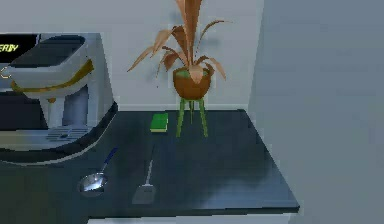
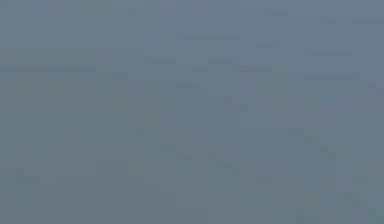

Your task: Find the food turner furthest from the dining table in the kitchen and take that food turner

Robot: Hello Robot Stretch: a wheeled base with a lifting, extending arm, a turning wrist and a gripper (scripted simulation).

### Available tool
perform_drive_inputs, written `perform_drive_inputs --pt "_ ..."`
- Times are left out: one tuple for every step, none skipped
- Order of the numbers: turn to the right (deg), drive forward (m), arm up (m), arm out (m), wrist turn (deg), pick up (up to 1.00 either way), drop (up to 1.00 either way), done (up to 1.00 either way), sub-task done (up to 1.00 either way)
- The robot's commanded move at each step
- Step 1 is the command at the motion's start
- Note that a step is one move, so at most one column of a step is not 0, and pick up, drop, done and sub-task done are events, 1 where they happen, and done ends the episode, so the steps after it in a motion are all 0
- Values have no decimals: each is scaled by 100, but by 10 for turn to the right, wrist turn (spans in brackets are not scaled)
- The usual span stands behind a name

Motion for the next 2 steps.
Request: perform_drive_inputs --pt "120 0 0 0 0 0 0 0 0" --pt "0 20 0 0 0 0 0 0 0"
